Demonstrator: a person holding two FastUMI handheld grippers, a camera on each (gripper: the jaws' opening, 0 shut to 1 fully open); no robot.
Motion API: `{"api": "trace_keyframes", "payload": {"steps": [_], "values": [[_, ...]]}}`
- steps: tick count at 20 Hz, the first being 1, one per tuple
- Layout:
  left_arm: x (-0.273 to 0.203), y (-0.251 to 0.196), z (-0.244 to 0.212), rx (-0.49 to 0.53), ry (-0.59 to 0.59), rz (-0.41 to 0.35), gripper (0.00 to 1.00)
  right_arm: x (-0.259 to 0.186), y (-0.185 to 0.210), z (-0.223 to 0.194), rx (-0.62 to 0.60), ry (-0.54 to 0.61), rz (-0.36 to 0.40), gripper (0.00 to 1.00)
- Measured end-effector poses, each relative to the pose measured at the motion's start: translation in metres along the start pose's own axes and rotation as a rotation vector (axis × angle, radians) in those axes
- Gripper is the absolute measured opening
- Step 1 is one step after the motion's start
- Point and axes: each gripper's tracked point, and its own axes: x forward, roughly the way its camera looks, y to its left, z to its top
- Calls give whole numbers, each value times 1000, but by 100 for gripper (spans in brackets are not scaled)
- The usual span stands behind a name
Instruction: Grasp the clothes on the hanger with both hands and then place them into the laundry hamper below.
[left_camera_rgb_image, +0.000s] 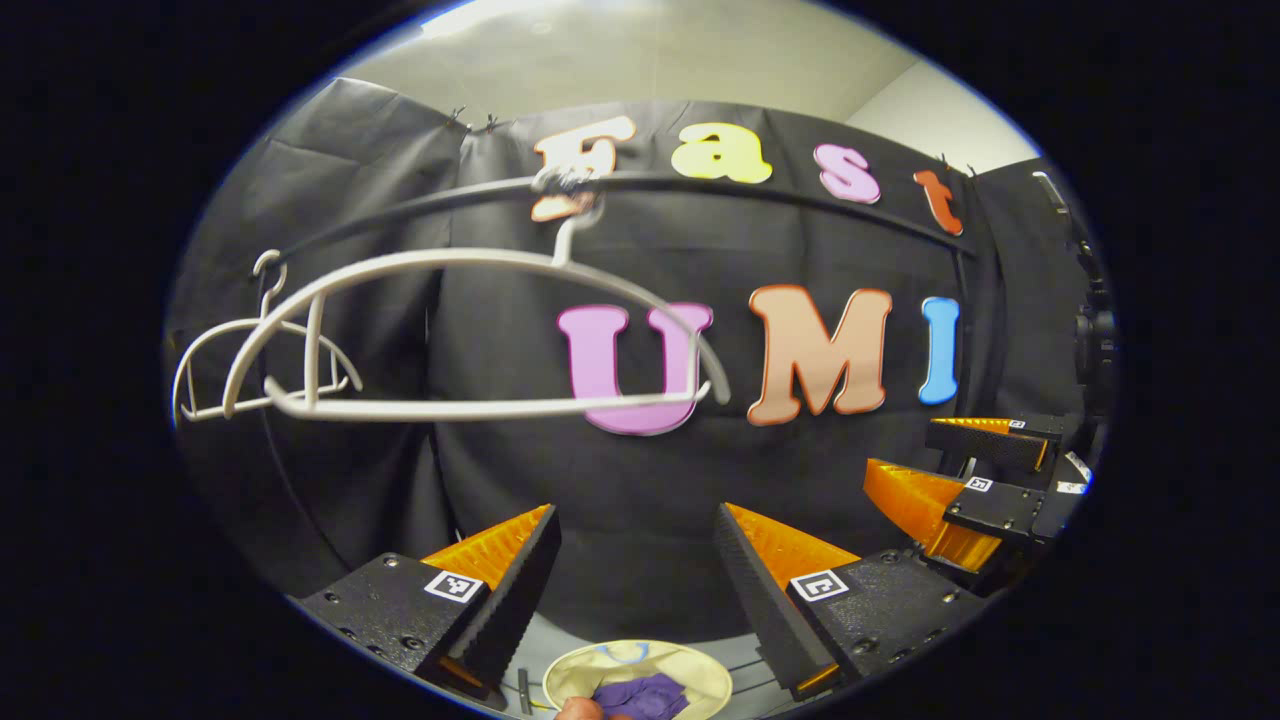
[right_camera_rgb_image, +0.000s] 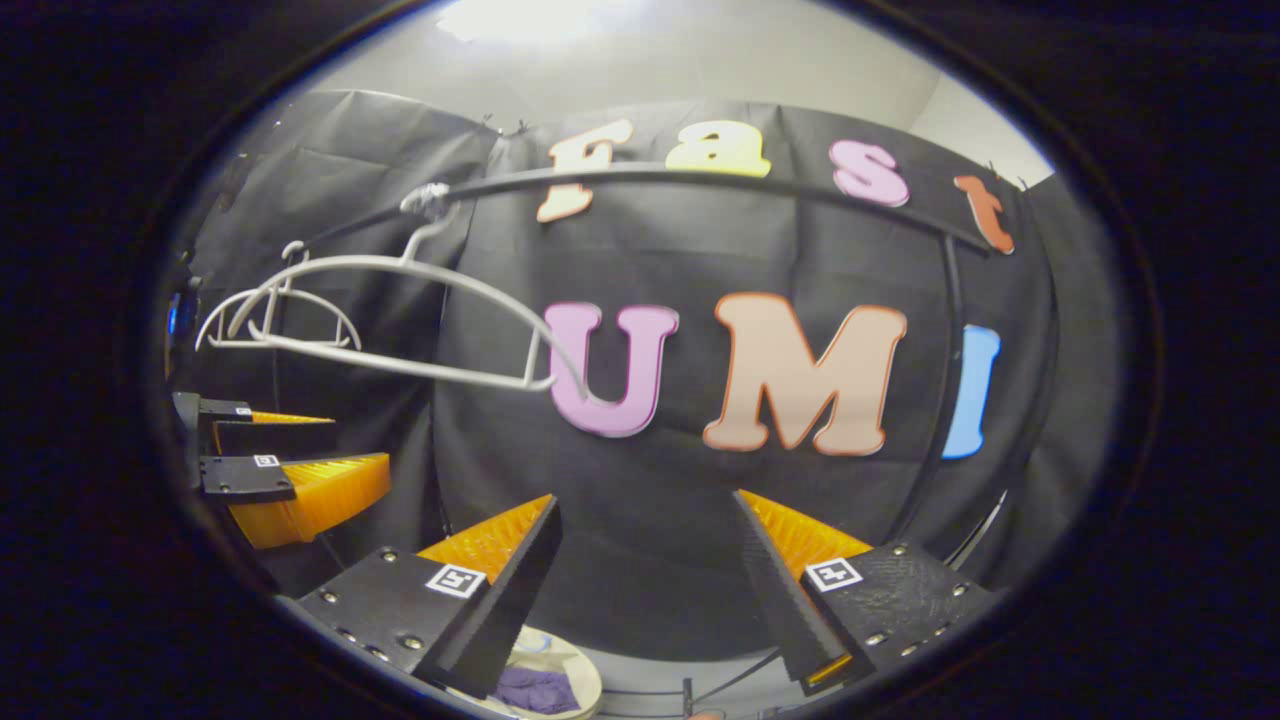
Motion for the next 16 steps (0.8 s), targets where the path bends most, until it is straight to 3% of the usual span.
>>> {"api": "trace_keyframes", "payload": {"steps": [7,15,16], "values": [[11,-81,98,-40,-158,-44,93,-44,-99,80,1,-159,-95,100],[15,-203,123,-46,-202,-163,92,-90,-216,85,-53,-163,-203,96],[16,-221,122,-54,-195,-180,92,-93,-227,83,-51,-160,-207,100]]}}
